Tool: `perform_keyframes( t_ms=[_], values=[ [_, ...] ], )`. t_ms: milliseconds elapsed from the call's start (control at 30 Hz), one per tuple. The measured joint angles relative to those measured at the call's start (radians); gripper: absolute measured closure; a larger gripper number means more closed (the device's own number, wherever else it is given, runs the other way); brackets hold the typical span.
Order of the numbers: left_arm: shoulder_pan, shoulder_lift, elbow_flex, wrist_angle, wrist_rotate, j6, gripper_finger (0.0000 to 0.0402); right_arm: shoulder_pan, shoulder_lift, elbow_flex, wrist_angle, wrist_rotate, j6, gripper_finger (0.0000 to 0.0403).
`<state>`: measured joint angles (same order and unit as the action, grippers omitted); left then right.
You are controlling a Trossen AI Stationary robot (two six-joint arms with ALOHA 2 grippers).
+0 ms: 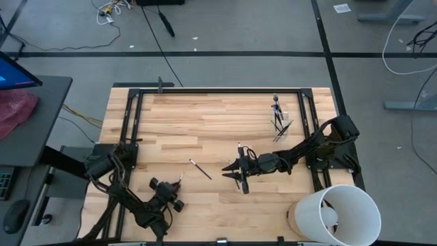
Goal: Put items in baskets/containers
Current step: Put the eyeshadow brush into the transparent organizer
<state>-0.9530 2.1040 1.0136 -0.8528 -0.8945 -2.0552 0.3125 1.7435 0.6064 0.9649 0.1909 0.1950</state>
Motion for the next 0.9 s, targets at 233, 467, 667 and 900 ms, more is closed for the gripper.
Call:
perform_keyframes(
  t_ms=[233,467,667,900],
  values=[
    [-0.017,-0.008,-0.039,0.047,-0.053,-0.025,0.0385,0.046,-0.009,0.0,-0.016,-0.001,-0.039,0.0309],
    [0.009,-0.091,-0.046,0.102,-0.078,0.013,0.0386,0.062,-0.101,0.0,-0.187,-0.001,-0.046,0.0309],
    [0.069,-0.109,-0.043,0.226,-0.247,0.129,0.0387,0.066,-0.147,0.0,-0.272,-0.001,-0.033,0.0309],
    [0.139,-0.114,-0.042,0.379,-0.495,0.282,0.0387,0.075,-0.089,0.0,-0.282,0.0,0.083,0.0309]
  ],
)
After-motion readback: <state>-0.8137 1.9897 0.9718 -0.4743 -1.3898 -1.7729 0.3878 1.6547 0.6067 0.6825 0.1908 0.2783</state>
